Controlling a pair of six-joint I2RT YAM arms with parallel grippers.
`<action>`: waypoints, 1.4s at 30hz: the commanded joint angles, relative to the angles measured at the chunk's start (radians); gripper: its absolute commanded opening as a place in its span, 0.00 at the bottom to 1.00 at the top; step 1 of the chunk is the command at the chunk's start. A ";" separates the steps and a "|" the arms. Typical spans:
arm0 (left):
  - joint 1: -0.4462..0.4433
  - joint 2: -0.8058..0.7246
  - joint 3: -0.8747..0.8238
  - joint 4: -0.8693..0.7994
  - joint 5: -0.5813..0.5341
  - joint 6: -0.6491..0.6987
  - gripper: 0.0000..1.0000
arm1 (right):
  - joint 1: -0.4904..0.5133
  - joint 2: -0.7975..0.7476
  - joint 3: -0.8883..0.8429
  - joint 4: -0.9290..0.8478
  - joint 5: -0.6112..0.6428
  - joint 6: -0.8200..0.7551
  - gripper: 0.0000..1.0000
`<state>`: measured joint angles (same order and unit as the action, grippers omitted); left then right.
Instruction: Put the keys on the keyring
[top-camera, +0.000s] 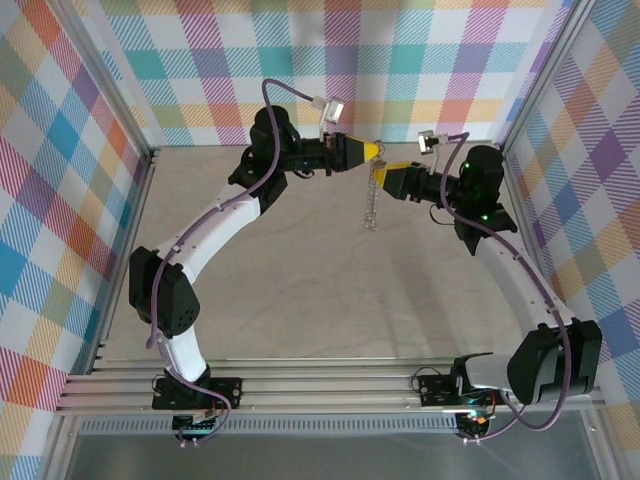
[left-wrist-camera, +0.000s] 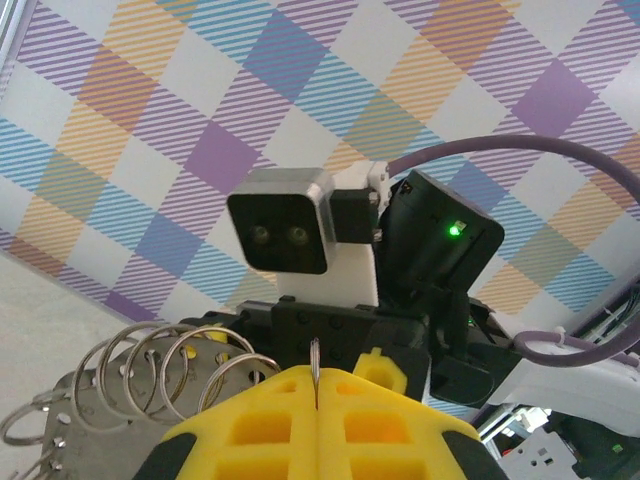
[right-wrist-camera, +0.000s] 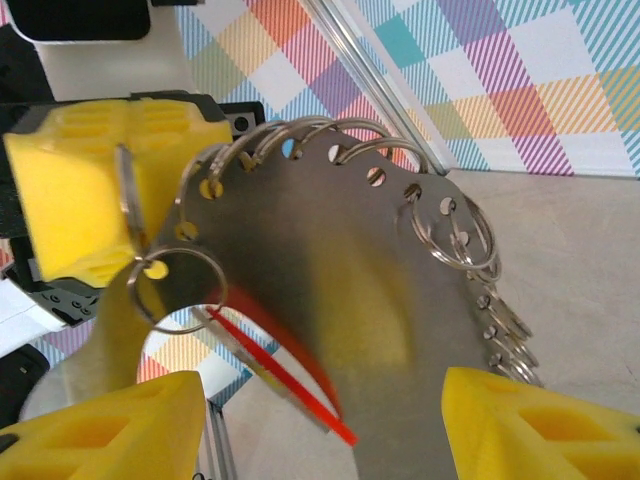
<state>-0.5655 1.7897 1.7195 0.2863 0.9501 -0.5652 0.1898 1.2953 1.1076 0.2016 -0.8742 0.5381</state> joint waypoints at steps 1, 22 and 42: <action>-0.009 -0.015 0.039 0.060 0.015 -0.014 0.00 | 0.018 0.011 0.037 0.051 -0.010 0.003 0.62; -0.009 -0.025 0.012 0.031 -0.011 0.023 0.00 | 0.023 -0.023 0.009 0.030 -0.012 0.003 0.00; -0.005 -0.058 0.006 -0.082 -0.009 0.124 0.00 | -0.015 -0.032 0.172 -0.305 0.013 -0.151 0.00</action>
<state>-0.5671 1.7885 1.7191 0.1947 0.9306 -0.4702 0.1822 1.2598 1.2354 -0.0643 -0.8520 0.4282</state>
